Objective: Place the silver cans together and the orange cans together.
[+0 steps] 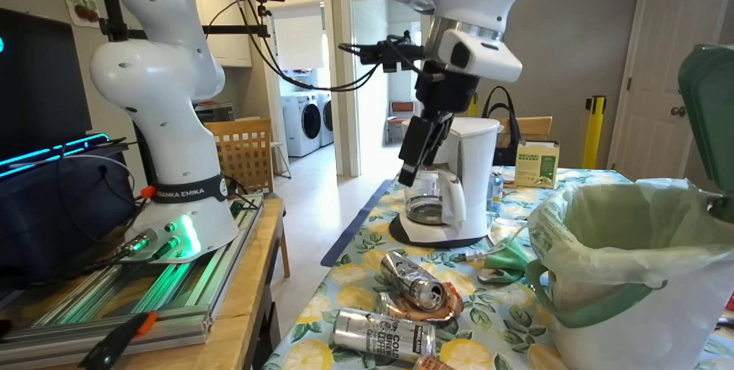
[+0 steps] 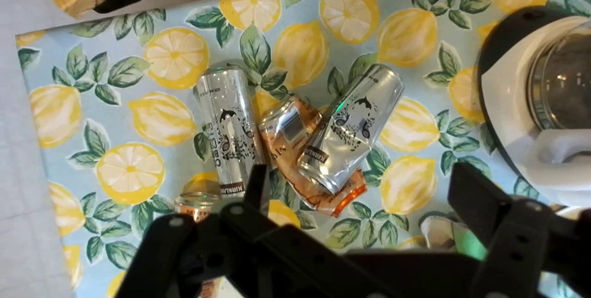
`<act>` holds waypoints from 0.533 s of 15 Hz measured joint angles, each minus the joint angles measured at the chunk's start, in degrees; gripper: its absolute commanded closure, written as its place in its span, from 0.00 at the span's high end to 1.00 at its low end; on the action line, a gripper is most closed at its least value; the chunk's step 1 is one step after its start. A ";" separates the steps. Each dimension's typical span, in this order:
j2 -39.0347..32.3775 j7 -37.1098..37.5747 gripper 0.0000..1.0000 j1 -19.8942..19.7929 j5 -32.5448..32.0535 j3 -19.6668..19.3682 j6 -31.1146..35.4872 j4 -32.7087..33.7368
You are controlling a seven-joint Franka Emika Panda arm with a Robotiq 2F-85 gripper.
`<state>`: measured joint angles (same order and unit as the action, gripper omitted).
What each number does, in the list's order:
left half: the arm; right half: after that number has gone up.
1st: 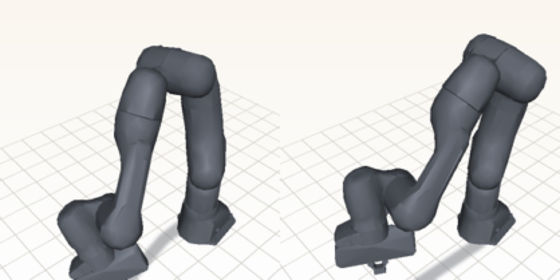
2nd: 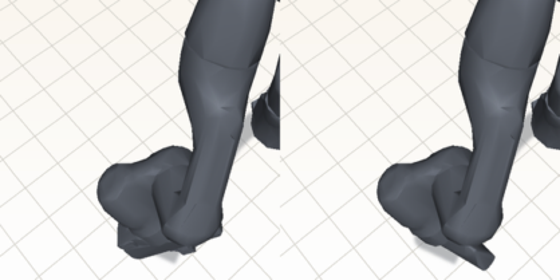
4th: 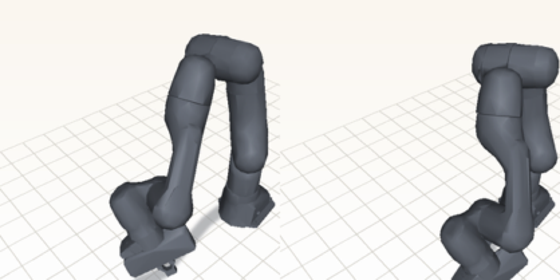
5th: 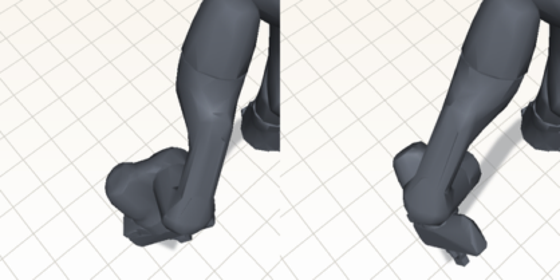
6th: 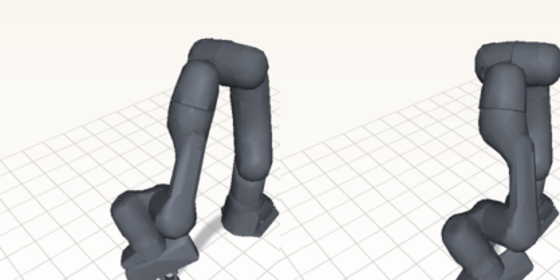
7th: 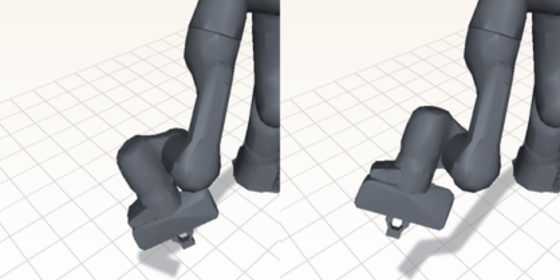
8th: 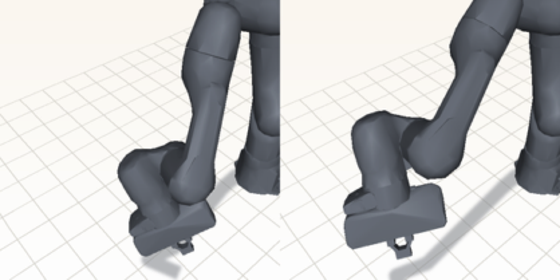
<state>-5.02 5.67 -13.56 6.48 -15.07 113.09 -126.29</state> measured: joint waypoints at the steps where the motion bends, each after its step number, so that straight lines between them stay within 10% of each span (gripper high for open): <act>1: -1.27 -0.05 1.00 0.15 0.00 0.40 0.04 -0.10; 8: -8.54 -5.65 1.00 0.57 -0.04 3.34 4.73 -1.63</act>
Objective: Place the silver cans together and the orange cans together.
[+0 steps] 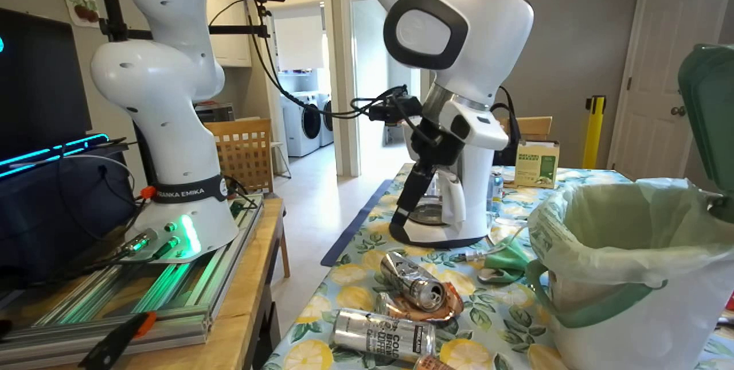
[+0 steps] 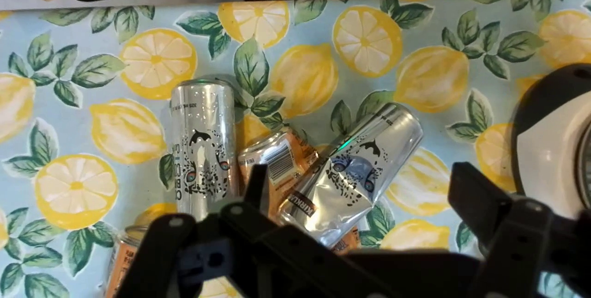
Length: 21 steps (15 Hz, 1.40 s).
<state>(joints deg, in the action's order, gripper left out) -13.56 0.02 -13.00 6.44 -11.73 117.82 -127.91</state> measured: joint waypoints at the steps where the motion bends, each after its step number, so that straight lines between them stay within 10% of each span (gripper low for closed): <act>1: -0.85 -1.48 1.00 0.00 0.00 0.12 1.17 -0.26; 10: -4.46 -5.86 1.00 -0.48 1.04 1.03 22.14 -5.90; 21: -4.94 -10.76 1.00 -1.62 3.76 2.81 23.43 -6.74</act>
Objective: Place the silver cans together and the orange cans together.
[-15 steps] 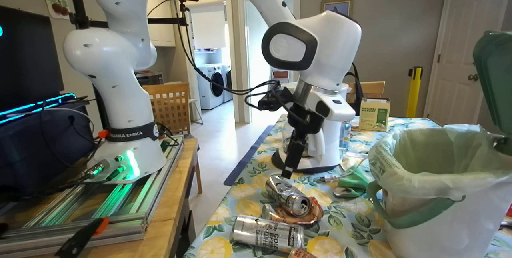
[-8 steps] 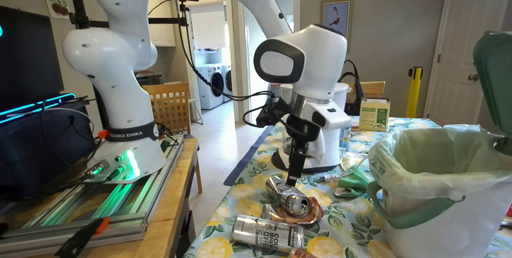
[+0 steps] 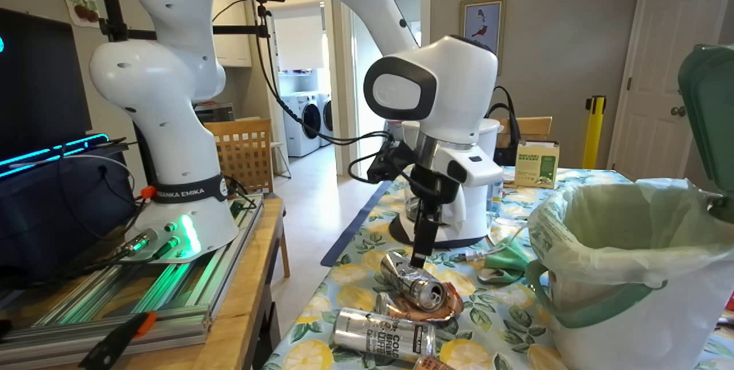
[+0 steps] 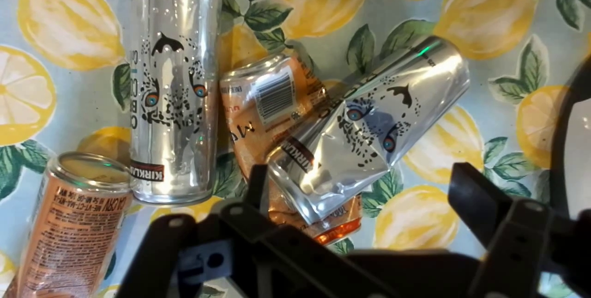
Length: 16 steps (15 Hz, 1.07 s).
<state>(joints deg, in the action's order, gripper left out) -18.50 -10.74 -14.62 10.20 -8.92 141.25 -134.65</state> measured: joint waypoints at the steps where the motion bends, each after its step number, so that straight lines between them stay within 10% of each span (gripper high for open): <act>1: -0.19 -0.05 1.00 0.00 0.00 0.00 0.16 -0.01; 16: -5.30 -6.51 1.00 -3.45 0.21 3.31 9.52 -0.17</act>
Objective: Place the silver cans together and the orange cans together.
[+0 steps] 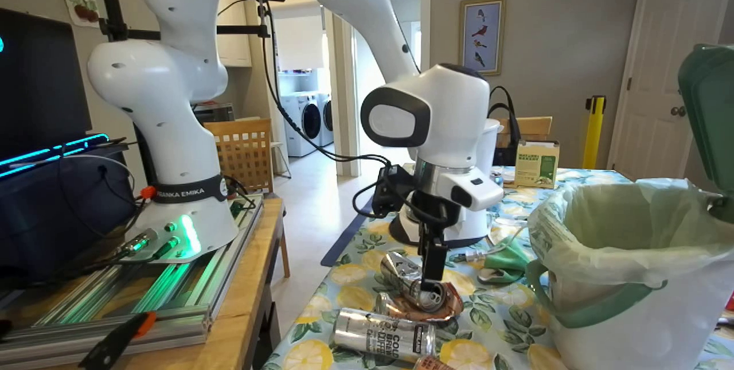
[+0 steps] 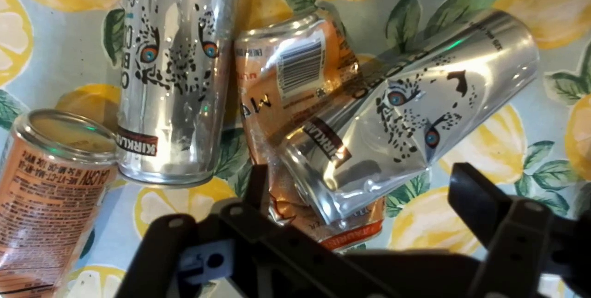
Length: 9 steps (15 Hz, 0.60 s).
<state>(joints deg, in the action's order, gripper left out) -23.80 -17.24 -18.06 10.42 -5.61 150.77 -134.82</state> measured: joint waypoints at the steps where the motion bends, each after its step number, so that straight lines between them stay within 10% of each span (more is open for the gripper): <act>1: -0.20 -0.82 1.00 -0.61 0.18 0.72 0.69 0.00; 9: -0.88 -4.02 1.00 -3.37 0.51 4.40 2.82 0.02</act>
<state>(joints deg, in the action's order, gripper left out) -24.68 -21.27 -21.43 10.93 -1.20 153.59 -134.81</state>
